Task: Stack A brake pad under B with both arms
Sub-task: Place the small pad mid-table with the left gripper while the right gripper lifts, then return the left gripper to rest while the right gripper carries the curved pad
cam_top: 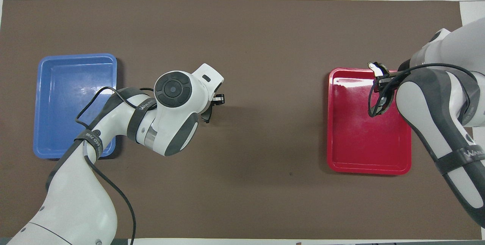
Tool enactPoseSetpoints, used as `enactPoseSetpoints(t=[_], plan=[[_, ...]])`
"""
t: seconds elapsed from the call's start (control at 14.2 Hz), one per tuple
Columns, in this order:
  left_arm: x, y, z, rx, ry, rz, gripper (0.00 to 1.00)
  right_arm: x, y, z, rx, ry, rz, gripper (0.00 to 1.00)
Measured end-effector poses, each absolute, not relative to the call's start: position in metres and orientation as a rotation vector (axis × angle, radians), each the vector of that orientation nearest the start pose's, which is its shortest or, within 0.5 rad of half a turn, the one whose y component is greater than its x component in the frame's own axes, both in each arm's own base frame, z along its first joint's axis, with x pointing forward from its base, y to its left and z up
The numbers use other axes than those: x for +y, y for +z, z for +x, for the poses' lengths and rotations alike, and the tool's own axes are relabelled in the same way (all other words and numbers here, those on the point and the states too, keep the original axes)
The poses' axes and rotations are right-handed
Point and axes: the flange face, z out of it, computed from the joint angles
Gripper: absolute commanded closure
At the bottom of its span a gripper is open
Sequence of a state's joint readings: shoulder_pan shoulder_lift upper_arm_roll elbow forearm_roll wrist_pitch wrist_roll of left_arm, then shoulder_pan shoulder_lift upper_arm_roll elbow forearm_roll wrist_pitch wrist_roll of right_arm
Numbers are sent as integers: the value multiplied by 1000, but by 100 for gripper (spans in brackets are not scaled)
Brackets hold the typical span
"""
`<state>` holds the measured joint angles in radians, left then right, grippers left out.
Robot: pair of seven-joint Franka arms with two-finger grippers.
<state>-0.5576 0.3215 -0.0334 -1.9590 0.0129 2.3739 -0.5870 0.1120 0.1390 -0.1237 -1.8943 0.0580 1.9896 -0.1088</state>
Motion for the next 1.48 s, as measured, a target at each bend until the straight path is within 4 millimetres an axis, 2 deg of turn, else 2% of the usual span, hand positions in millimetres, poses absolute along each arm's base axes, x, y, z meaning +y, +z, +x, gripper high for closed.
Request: enactPoseSetpoints(t=[0.07, 0.14, 0.21, 0.28, 0.35, 0.49, 0.64, 0.78, 0.85, 0.99, 1.2, 1.34, 1.48], plan=[[-353, 314, 513, 39, -127, -3195, 91, -2, 431, 590, -112, 65, -3101, 98], [-361, 308, 509, 57, -131, -3197, 75, -2, 433, 590, -112, 64, -3101, 98], [-364, 304, 508, 66, -129, -3197, 50, -2, 433, 591, -112, 64, -3101, 98], [-365, 302, 507, 68, -128, -3197, 14, -2, 432, 591, -112, 65, -3101, 98], [-363, 302, 508, 63, -130, -3196, 0, -2, 432, 591, -112, 66, -3101, 98], [-359, 306, 514, 46, -143, -3197, 0, -1, 432, 591, -113, 67, -3101, 98], [-346, 319, 524, 3, -148, -3194, 0, 0, 432, 591, -117, 67, -3100, 98], [-313, 348, 539, -76, -135, -3181, 0, 9, 435, 592, -140, 62, -3098, 98], [-289, 366, 548, -105, -133, -3174, 0, 24, 440, 593, -166, 51, -3094, 98], [-235, 398, 562, -105, -120, -3160, 0, 84, 455, 595, -173, 28, -3091, 100], [-158, 430, 572, -64, -79, -3141, 0, 200, 468, 580, -141, 5, -3067, 100], [-103, 454, 574, -34, -79, -3135, 0, 249, 471, 569, -158, 21, -3011, 100], [-52, 479, 570, -10, -84, -3131, 0, 280, 467, 564, -179, 36, -2993, 100]])
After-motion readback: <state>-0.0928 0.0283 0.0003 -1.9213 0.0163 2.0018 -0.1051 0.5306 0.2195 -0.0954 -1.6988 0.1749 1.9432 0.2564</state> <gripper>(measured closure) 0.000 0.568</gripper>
